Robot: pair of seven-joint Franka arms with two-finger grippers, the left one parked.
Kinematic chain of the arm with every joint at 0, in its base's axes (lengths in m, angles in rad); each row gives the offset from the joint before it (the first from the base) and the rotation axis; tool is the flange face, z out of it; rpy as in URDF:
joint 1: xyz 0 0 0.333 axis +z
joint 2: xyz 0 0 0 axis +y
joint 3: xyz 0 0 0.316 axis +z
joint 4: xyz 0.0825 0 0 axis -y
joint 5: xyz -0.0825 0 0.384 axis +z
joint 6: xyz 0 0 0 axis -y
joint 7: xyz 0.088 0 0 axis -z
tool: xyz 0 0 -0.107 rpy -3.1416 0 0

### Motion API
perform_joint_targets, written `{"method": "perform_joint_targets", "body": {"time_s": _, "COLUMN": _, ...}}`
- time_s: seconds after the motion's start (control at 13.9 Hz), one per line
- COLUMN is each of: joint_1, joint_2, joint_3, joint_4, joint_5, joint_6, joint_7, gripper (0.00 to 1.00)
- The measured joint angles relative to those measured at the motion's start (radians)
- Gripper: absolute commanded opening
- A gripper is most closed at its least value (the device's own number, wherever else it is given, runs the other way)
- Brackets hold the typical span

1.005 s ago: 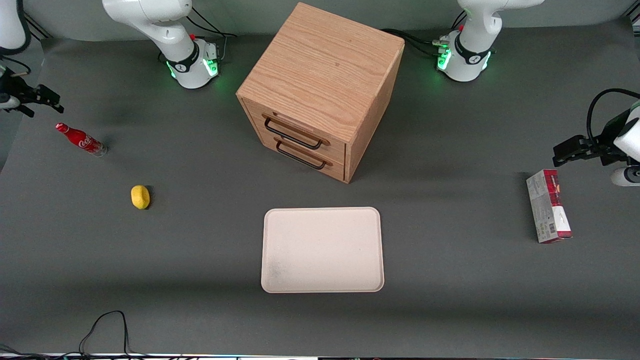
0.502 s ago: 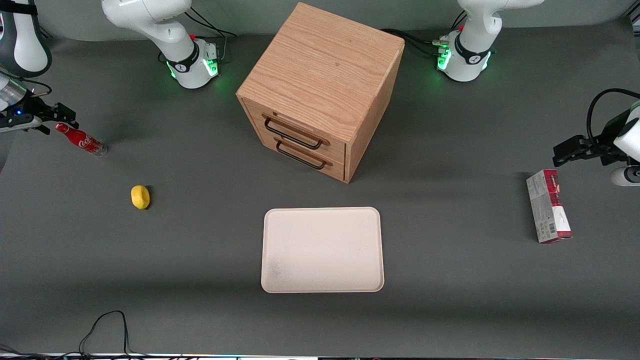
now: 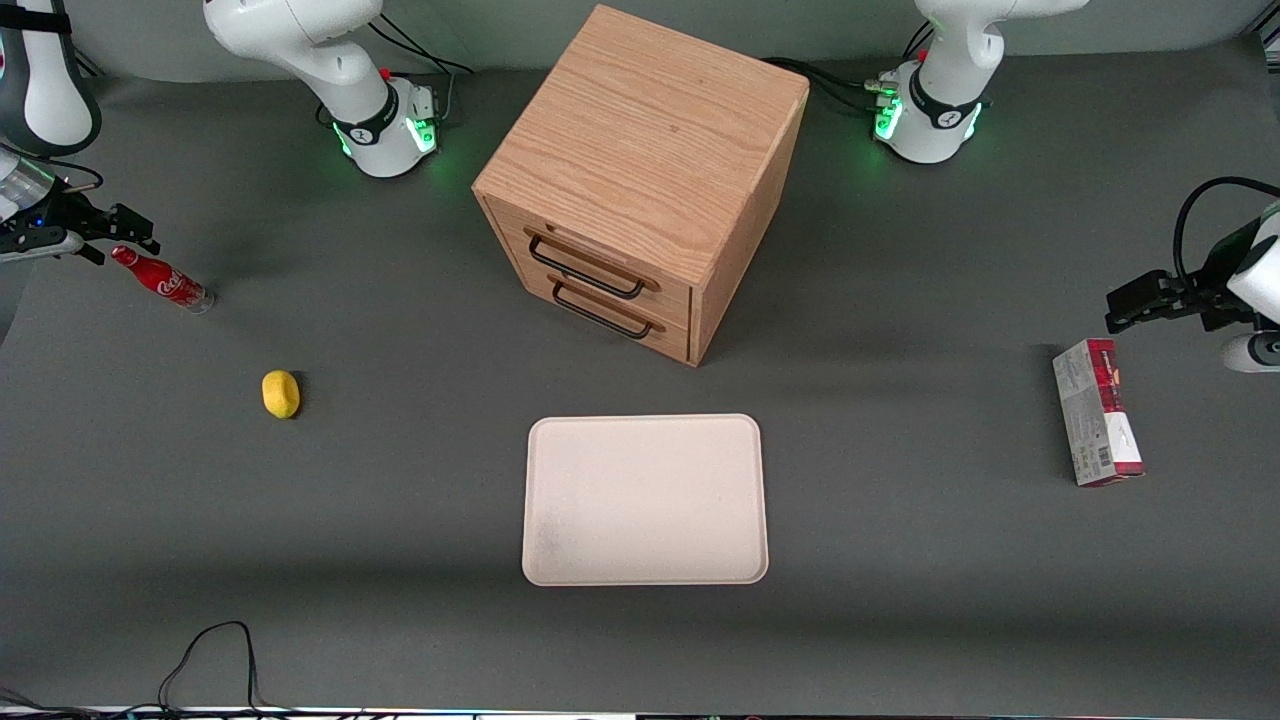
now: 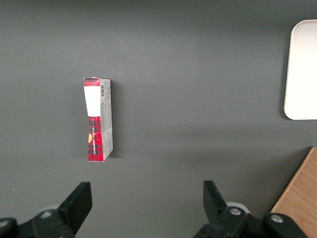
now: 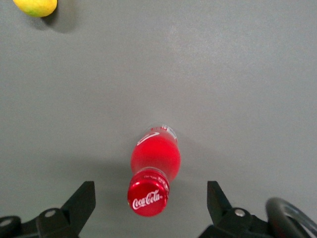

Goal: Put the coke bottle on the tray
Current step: 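Lift the bottle with the right gripper and turn it upright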

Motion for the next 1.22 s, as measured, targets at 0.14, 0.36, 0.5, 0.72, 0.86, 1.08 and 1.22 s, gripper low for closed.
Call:
{"method": "perform_joint_targets", "body": {"time_s": 0.14, "joint_1": 0.0, "joint_2": 0.0, "joint_3": -0.004, "joint_4": 0.0, "joint_5": 0.0, "joint_6": 0.0, "joint_7": 0.0, "gripper": 0.94}}
{"method": "perform_joint_targets", "body": {"time_s": 0.36, "joint_1": 0.004, "joint_2": 0.0, "joint_3": -0.005, "joint_4": 0.0, "joint_5": 0.0, "joint_6": 0.0, "joint_7": 0.0, "gripper": 0.67}}
{"method": "perform_joint_targets", "body": {"time_s": 0.5, "joint_1": 0.015, "joint_2": 0.0, "joint_3": -0.004, "joint_4": 0.001, "joint_5": 0.0, "joint_6": 0.0, "joint_7": 0.0, "gripper": 0.36}}
{"method": "perform_joint_targets", "body": {"time_s": 0.72, "joint_1": 0.028, "joint_2": 0.0, "joint_3": -0.004, "joint_4": 0.002, "joint_5": 0.0, "joint_6": 0.0, "joint_7": 0.0, "gripper": 0.13}}
{"method": "perform_joint_targets", "body": {"time_s": 0.86, "joint_1": 0.03, "joint_2": 0.0, "joint_3": -0.004, "joint_4": 0.003, "joint_5": -0.001, "joint_6": -0.002, "joint_7": 0.0, "gripper": 0.07}}
{"method": "perform_joint_targets", "body": {"time_s": 1.08, "joint_1": 0.031, "joint_2": 0.0, "joint_3": -0.002, "joint_4": 0.008, "joint_5": -0.001, "joint_6": -0.012, "joint_7": 0.0, "gripper": 0.06}}
{"method": "perform_joint_targets", "body": {"time_s": 1.22, "joint_1": 0.033, "joint_2": -0.001, "joint_3": 0.018, "joint_4": 0.037, "joint_5": -0.001, "joint_6": -0.056, "joint_7": 0.0, "gripper": 0.05}}
